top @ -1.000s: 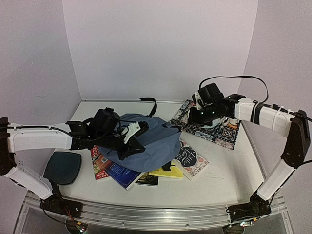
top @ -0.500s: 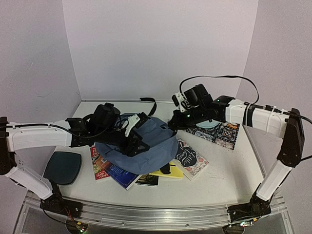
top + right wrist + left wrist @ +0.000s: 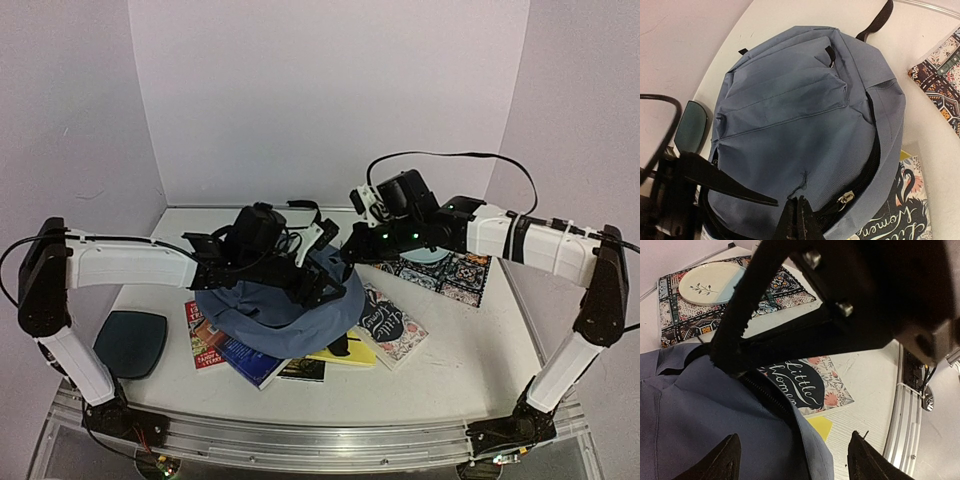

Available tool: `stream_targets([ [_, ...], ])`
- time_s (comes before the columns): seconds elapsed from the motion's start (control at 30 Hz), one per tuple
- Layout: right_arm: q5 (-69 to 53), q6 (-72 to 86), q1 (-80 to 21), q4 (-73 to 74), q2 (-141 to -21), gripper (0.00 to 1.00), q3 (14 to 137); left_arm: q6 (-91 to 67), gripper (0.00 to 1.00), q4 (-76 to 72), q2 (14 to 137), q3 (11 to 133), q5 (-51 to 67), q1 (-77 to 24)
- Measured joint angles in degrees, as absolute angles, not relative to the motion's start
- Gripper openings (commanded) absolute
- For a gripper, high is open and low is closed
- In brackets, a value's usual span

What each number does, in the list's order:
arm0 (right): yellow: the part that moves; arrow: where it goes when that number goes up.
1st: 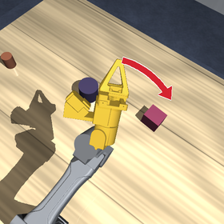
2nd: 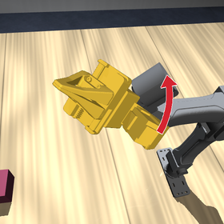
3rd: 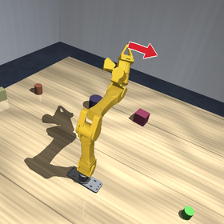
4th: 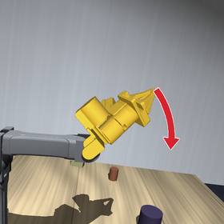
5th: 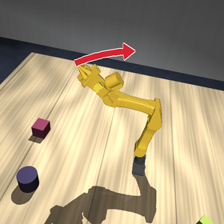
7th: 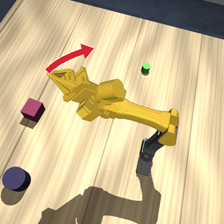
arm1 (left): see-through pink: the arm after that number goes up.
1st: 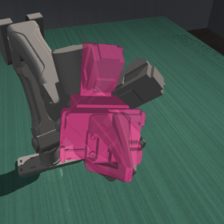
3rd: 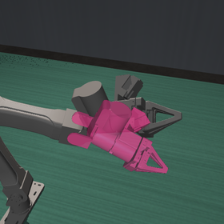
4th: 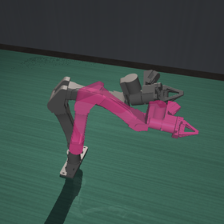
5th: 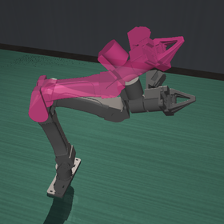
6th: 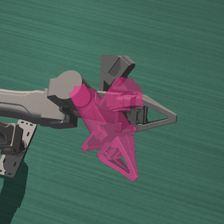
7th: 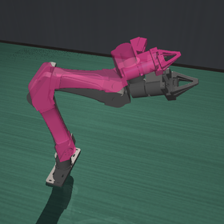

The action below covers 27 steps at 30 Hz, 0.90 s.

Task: Pack the student bag
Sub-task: Hold the largest pocket of the student bag, then unzip the largest pocket of the student bag.

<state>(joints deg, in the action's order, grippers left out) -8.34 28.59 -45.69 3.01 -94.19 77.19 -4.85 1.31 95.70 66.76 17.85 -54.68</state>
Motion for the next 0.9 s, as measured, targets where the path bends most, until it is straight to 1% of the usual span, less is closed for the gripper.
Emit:
stream_targets([
  [0.07, -8.1, 28.7, -45.7, 2.9, -94.1, 0.0, 77.2, -4.8, 0.7, 0.9, 97.5, 67.2, 17.4, -55.0],
  [0.1, -8.1, 28.7, -45.7, 2.9, -94.1, 0.0, 77.2, -4.9, 0.65, 0.8, 98.2, 67.3, 17.1, -55.2],
  [0.17, -7.9, 28.8, -45.7, 2.9, -94.1, 0.0, 77.2, -5.0, 0.45, 0.7, 99.2, 67.5, 16.4, -55.5],
  [0.2, -7.8, 28.8, -45.7, 2.9, -94.1, 0.0, 77.2, -5.1, 0.32, 0.4, 99.7, 67.6, 16.2, -55.7],
  [0.23, -7.6, 28.8, -45.7, 2.9, -94.1, 0.0, 77.2, -5.0, 0.22, 0.4, 100.1, 67.9, 16.0, -55.9],
  [0.3, -6.8, 28.7, -45.7, 2.9, -94.1, 0.0, 77.2, -4.9, 0.08, 0.1, 100.6, 68.1, 15.8, -56.3],
  [0.37, -5.6, 28.5, -45.7, 2.9, -94.0, 0.0, 77.2, -5.0, 0.01, -0.2, 100.5, 68.1, 15.5, -56.7],
  [0.5, -3.6, 28.0, -44.4, 2.9, -94.0, 0.0, 77.2, -4.9, 0.0, -0.5, 98.9, 66.5, 14.8, -57.2],
  [0.67, -3.6, 27.2, -39.0, 3.0, -95.1, 0.0, 77.6, -4.4, 0.0, -0.6, 92.2, 61.9, 14.4, -58.0],
  [0.77, -4.2, 26.6, -36.6, 3.1, -99.1, 0.0, 80.3, -3.8, 0.0, -0.4, 87.6, 60.2, 13.7, -59.2],
  [0.9, -5.8, 25.8, -35.3, 3.1, -107.4, 0.0, 86.5, -2.8, 0.0, 0.2, 84.8, 59.2, 13.0, -61.7],
])
